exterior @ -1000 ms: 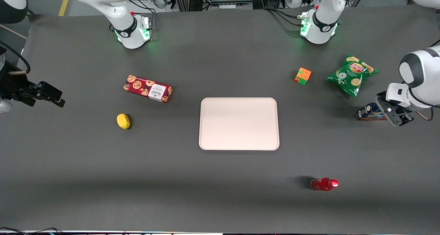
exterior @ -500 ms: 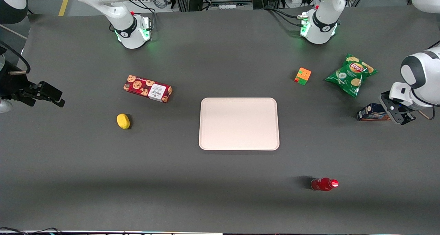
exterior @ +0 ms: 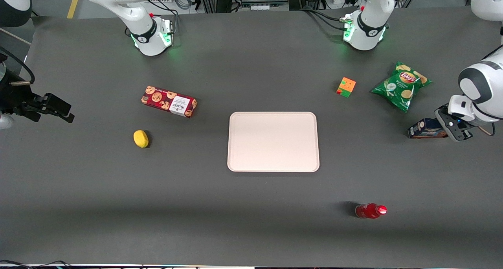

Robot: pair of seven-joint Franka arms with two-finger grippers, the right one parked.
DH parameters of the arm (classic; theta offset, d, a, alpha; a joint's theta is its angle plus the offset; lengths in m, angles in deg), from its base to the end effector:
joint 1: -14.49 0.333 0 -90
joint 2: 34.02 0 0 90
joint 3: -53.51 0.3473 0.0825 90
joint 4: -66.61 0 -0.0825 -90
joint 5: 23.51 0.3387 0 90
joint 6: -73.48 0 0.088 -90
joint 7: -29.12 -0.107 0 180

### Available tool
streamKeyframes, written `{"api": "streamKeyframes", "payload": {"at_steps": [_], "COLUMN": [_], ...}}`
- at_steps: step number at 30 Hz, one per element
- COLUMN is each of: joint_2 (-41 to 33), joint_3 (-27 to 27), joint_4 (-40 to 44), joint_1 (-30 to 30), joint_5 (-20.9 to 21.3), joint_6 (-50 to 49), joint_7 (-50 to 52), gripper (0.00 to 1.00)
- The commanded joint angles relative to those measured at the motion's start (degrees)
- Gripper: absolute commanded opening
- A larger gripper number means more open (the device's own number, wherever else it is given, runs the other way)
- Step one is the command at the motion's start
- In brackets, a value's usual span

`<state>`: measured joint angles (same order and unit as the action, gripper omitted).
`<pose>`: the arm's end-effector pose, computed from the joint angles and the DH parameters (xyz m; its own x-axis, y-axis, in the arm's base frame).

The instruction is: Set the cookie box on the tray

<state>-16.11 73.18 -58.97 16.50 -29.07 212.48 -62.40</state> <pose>0.4975 0.1910 0.3106 0.4014 -0.9149 -0.0429 -0.9133 -0.4034 0.0566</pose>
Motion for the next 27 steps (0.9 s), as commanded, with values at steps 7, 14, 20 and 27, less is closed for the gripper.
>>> {"api": "streamKeyframes", "payload": {"at_steps": [7,14,20,27], "joint_2": [-0.69,-2.27,-5.51,-10.70], "joint_3": [0.37,0.28,0.10,-3.14], "joint_4": [0.25,6.82,17.02,26.86], "joint_1": [-0.24,-0.51,-0.77,-1.30], "joint_5": [-1.83,-1.83,-1.48,0.80], "joint_6": [-0.40,-11.09,-28.06,-43.00], "joint_7": [-0.85,2.83,9.59,25.58], "gripper": [0.00,0.00,0.00,0.00]}}
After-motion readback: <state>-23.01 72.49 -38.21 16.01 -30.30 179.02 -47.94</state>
